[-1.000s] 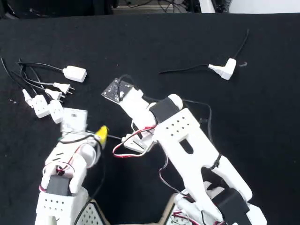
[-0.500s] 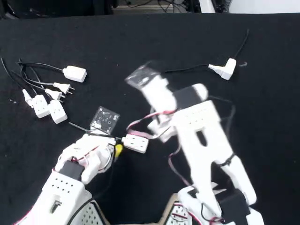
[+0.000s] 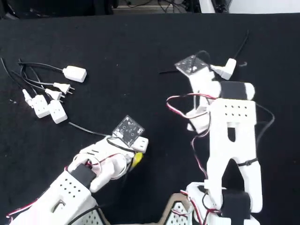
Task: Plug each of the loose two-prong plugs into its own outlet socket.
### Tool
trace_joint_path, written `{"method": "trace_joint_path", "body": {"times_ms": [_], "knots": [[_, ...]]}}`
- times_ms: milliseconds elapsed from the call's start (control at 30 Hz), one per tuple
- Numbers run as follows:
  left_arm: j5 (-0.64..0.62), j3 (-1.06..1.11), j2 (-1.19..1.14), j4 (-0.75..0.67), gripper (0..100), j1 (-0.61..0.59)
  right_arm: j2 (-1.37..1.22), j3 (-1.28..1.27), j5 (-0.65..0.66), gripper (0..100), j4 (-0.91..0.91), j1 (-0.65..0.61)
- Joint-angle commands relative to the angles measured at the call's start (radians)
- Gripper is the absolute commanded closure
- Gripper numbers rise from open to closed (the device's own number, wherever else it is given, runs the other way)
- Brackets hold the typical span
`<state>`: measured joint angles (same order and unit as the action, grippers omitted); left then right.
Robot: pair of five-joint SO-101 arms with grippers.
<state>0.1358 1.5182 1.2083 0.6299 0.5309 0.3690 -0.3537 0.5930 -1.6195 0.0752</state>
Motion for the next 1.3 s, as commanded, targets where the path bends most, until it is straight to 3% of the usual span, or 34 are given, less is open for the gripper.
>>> {"method": "trace_joint_path", "body": {"times_ms": [0,367,633,967,1267], "knots": [[-0.015,0.033,-0.002,-0.158,79,0.015,0.004,0.05,0.02,98.8,-0.006,0.032],[0.034,0.048,-0.005,-0.198,79,-0.062,0.117,0.048,0.025,98.8,-0.041,0.018],[0.04,-0.14,-0.224,-0.046,77,-0.062,0.16,0.031,0.021,98.8,-0.08,0.002],[0.038,-0.255,-0.557,-0.247,78,-0.061,0.165,0.03,0.025,98.8,-0.084,-0.003],[-0.037,-0.308,-0.606,-0.256,78,-0.061,0.166,-0.028,0.026,98.8,-0.077,-0.011]]}}
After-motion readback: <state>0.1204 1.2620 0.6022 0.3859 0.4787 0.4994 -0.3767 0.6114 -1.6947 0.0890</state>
